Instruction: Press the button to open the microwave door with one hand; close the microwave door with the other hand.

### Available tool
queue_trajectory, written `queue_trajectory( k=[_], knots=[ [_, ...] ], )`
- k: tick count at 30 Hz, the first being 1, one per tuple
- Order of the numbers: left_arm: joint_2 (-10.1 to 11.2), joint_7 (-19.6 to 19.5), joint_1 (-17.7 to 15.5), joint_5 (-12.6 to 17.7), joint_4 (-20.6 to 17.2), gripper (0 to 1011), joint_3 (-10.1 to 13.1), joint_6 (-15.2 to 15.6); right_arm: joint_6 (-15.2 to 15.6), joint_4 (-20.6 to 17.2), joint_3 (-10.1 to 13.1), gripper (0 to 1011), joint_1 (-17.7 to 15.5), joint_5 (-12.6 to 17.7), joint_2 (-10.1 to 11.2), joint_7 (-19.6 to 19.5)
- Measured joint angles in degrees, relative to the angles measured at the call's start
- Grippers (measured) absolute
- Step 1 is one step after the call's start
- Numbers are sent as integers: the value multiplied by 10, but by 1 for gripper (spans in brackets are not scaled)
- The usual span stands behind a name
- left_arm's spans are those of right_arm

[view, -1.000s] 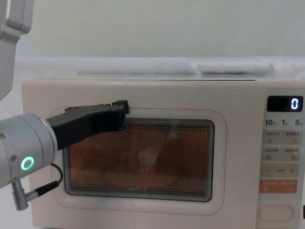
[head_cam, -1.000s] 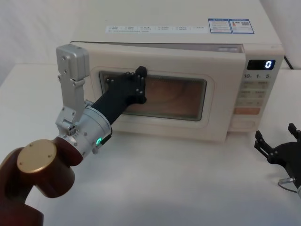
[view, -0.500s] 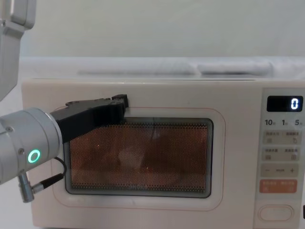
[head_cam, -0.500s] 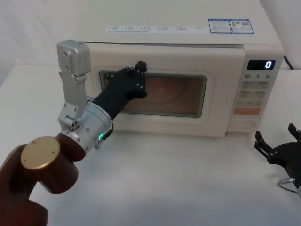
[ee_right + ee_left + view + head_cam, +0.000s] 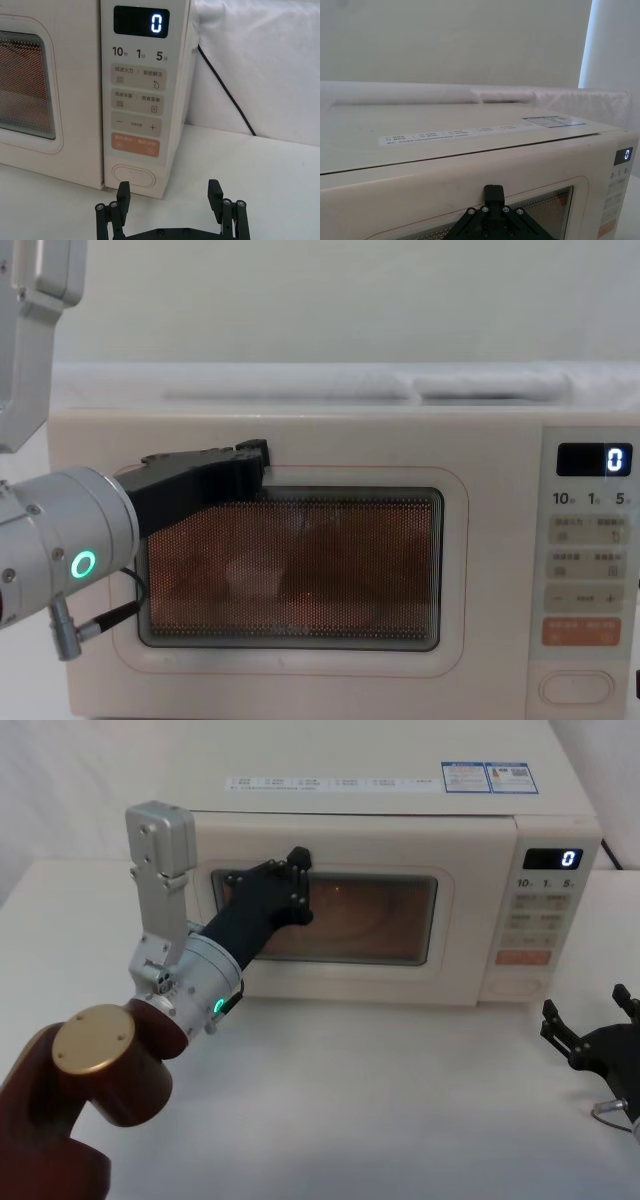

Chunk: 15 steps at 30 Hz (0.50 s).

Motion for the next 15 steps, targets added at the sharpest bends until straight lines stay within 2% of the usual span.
queue_trajectory(
  k=[15],
  knots=[
    [-4,-1,-3,0,8,0,-6,4,0,0,0,1002,0,0,0,0]
  ],
)
